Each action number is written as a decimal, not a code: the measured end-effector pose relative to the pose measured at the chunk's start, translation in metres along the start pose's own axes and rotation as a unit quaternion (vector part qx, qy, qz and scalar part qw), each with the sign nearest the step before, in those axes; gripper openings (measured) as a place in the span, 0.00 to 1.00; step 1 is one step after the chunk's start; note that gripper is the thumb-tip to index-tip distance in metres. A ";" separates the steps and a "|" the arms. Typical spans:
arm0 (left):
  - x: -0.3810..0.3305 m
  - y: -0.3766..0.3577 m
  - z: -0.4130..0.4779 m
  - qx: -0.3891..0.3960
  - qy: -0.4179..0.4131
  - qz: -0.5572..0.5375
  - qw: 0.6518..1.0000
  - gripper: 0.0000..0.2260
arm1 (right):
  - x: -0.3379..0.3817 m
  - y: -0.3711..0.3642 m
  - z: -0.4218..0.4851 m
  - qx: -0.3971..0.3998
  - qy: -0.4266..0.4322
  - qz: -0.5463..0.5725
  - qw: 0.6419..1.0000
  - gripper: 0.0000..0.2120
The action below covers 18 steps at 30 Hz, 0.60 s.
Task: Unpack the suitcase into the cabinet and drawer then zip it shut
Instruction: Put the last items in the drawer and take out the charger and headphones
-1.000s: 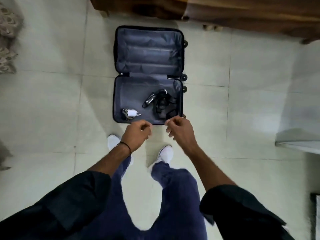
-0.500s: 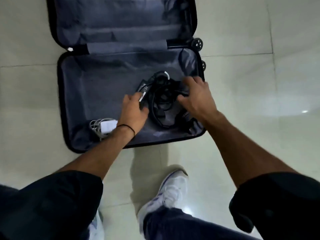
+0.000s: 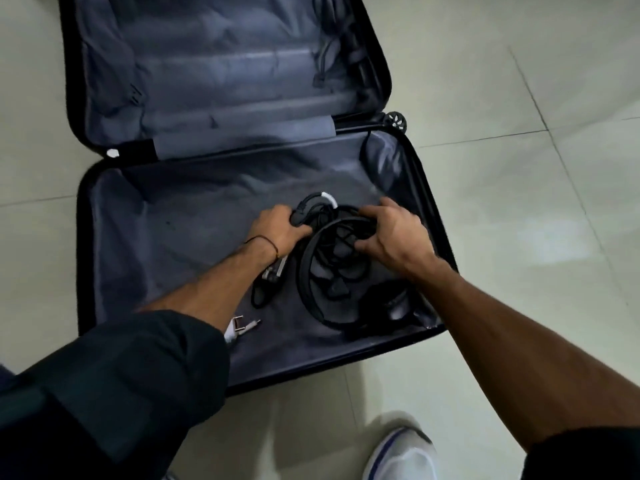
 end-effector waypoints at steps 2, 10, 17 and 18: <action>0.013 0.003 -0.008 -0.017 -0.002 -0.022 1.000 0.09 | -0.002 -0.009 -0.011 -0.025 0.011 0.051 0.998 0.27; 0.034 0.021 -0.014 -0.048 -0.131 -0.183 0.973 0.12 | 0.007 -0.043 -0.026 -0.134 0.042 0.195 0.971 0.23; 0.027 0.059 -0.024 0.095 -0.104 -0.315 0.939 0.05 | 0.014 -0.010 -0.009 -0.160 0.030 0.215 0.963 0.19; 0.028 0.062 -0.026 0.111 -0.090 -0.327 0.934 0.06 | 0.015 -0.005 -0.006 -0.153 0.035 0.206 0.966 0.19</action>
Point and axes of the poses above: each hand's wrist, its own z-axis towards the middle knuckle, its own y-axis out of the back of the hand, x = y × z, the point moved 1 cm from there along z, towards the middle knuckle, and after that the axes turned 9 degrees about x, right-handed, at the moved point
